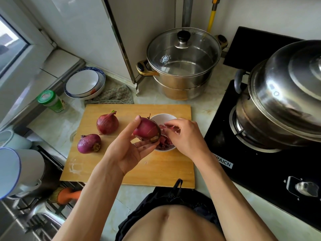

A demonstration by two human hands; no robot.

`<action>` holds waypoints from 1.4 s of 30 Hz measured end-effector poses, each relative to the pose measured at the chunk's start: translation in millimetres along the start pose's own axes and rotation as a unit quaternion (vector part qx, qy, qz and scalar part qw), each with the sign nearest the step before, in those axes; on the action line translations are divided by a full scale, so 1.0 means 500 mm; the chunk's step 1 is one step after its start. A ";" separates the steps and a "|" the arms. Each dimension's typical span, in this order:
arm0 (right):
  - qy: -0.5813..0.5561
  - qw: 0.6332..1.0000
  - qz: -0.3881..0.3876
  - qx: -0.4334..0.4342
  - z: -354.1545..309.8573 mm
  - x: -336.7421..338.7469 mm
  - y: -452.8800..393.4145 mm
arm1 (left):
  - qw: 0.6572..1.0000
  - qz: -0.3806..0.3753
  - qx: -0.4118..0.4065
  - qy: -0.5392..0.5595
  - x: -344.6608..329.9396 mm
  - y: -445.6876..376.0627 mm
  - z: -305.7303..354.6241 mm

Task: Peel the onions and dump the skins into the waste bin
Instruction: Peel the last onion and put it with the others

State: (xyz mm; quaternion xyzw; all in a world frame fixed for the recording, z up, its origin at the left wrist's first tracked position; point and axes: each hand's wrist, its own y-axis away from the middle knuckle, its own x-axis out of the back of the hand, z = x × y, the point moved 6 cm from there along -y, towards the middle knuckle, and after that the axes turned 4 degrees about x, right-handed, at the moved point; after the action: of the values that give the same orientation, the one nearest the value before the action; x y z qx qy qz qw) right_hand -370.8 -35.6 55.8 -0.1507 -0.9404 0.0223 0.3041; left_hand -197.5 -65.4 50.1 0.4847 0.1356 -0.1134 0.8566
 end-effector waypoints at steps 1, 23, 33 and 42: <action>-0.001 1.000 0.005 0.008 -0.004 0.000 0.000 | 1.000 0.003 -0.001 -0.001 0.001 -0.001 -0.001; -0.142 0.983 -0.029 0.115 -0.064 0.005 0.006 | 0.998 -0.034 0.031 -0.038 -0.015 0.015 -0.010; -0.154 0.979 -0.005 0.134 -0.072 0.014 0.007 | 0.999 -0.038 0.017 -0.036 -0.027 0.021 0.002; -0.135 0.979 0.010 0.150 -0.079 0.024 0.004 | 0.998 -0.038 0.017 -0.046 -0.038 0.022 0.008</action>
State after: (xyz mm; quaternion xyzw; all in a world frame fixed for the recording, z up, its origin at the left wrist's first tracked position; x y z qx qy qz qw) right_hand -356.3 -31.9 94.4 -0.1079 -0.9572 0.1864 0.1934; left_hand -211.2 -62.1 67.1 0.4878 0.1125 -0.1700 0.8488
